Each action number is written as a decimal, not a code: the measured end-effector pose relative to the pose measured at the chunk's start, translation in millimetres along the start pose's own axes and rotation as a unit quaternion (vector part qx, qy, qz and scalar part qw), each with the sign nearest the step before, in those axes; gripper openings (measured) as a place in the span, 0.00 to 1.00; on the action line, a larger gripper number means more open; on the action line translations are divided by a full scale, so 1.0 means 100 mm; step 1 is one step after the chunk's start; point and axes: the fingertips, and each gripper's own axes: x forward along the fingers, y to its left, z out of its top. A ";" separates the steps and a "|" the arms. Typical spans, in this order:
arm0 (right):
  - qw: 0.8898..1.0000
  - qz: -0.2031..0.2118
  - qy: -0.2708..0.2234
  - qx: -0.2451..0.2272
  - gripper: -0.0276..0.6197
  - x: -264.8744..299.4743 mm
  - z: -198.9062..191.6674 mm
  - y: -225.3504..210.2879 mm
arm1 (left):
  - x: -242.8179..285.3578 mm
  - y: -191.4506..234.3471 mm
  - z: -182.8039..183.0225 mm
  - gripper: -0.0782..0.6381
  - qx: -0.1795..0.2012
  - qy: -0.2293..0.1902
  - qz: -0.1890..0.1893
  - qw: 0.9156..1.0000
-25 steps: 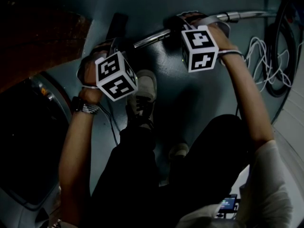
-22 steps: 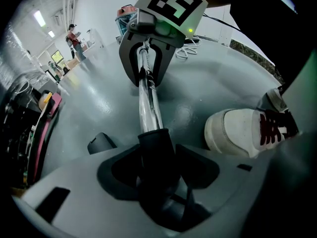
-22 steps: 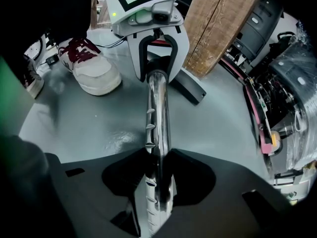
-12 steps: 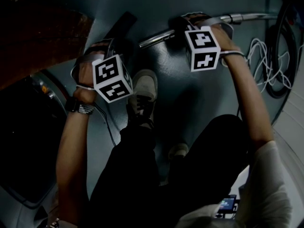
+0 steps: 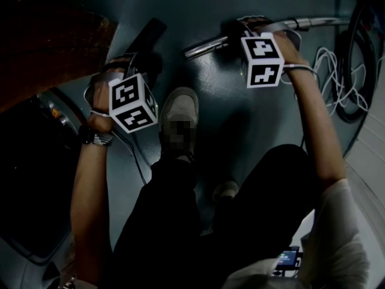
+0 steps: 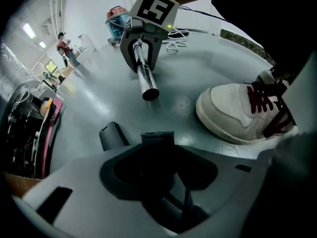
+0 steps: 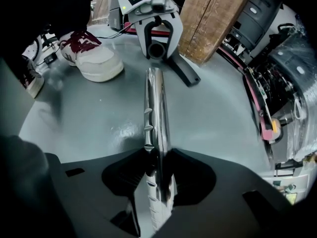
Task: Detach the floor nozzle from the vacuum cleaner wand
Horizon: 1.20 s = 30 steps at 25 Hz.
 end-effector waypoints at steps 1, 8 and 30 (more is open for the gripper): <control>1.000 -0.004 0.002 0.004 0.30 0.00 -0.03 -0.01 | 0.00 -0.03 -0.04 0.37 0.007 0.002 -0.002 1.000; 0.998 -0.051 0.013 0.039 0.32 0.01 -0.13 -0.19 | 0.03 -0.20 -0.15 0.37 0.018 0.015 -0.012 1.000; 0.996 -0.028 -0.015 0.080 0.41 -0.12 -0.04 -0.10 | -0.03 -0.09 0.04 0.56 -0.136 -0.077 -0.028 0.987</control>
